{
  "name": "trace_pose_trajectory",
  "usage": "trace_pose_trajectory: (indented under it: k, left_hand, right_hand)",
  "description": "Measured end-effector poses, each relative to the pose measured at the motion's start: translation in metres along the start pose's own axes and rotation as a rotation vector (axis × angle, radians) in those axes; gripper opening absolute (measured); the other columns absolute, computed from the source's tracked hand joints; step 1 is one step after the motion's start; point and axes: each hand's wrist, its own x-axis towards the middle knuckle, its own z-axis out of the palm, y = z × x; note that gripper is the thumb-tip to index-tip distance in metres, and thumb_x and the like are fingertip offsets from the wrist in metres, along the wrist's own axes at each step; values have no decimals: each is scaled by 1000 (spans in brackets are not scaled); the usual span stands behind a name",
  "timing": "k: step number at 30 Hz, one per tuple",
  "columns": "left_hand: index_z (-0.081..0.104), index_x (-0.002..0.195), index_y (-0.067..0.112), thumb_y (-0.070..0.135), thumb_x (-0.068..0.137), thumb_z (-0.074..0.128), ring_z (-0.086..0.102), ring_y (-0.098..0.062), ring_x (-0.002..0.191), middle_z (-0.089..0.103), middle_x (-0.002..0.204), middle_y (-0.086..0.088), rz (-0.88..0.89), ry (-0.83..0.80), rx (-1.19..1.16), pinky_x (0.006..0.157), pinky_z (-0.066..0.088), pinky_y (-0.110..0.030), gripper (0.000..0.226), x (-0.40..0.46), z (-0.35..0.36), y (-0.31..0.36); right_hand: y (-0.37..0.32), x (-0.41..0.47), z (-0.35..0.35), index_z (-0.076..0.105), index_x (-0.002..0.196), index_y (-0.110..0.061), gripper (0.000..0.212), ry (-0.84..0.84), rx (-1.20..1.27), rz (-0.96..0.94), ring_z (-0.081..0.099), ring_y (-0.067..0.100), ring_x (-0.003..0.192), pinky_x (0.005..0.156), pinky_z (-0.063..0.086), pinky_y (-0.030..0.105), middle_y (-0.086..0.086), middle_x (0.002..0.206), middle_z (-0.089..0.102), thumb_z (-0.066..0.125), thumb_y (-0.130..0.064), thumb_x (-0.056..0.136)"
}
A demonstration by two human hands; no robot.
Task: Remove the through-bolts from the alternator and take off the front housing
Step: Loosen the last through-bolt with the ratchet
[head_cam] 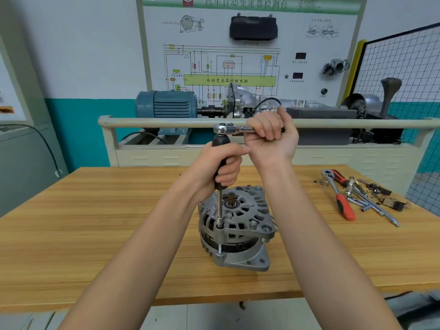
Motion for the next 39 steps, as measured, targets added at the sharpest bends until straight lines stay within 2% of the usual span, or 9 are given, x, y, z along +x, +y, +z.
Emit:
trace_pose_trajectory:
  k: [3,7,13,15,18,24,28,32,39]
  left_hand:
    - [28,47,18,6,89,52,15,-9,28,22,35,5,23,108,37,37,15,-15,50,0,2,-5]
    - [27,53,18,3,89,49,14,-11,32,22,38,5,54,313,87,38,16,-15,44,3,10,-7]
    - [30,55,17,2,85,52,18,-11,34,25,39,6,104,510,154,38,18,-16,41,4,20,-11]
    - [30,56,18,1,86,53,17,-11,34,24,40,6,104,505,139,38,18,-16,41,2,18,-11]
    - [30,57,18,0,84,54,16,-11,34,24,40,6,100,456,143,39,16,-18,41,1,15,-8]
    - [37,57,14,-3,82,59,25,-13,35,32,42,2,139,297,123,39,24,-20,37,-1,7,-9]
    - [40,51,14,6,84,58,27,-13,33,32,40,2,3,106,96,40,24,-21,39,0,4,-3]
    - [30,42,21,15,90,51,14,-8,30,21,35,6,-82,85,54,38,11,-20,53,2,3,-4]
    - [27,46,23,6,88,48,13,-11,32,20,38,6,29,343,82,38,15,-15,50,5,11,-12]
  right_hand:
    - [2,-11,5,37,45,-15,42,-38,-76,-76,27,11,32,38,25,23,-4,35,28,44,-15,87]
    - [7,-33,20,38,46,-15,46,-71,-305,-223,25,10,36,44,25,23,-5,37,27,40,-15,92]
    - [38,-68,23,36,63,-16,32,-449,-896,-691,24,16,42,48,22,34,0,44,29,38,-2,91]
    - [40,-65,26,34,65,-18,32,-429,-902,-673,22,18,41,47,20,35,3,43,25,36,1,91]
    - [30,-55,27,27,54,-16,37,-373,-715,-557,22,12,37,45,20,30,-2,38,28,34,-4,89]
    - [0,-25,13,39,44,-16,44,-159,-324,-185,25,9,34,41,27,22,-5,35,28,42,-15,88]
    - [-5,-4,1,35,43,-14,45,-5,-16,-24,23,10,31,39,23,21,-4,34,26,42,-15,88]
    - [-1,-7,3,37,44,-14,43,-31,-79,-70,27,11,31,39,26,22,-4,35,28,44,-15,86]
    - [12,-42,18,40,49,-15,44,-221,-510,-347,27,10,39,46,28,26,-5,39,31,40,-14,93]
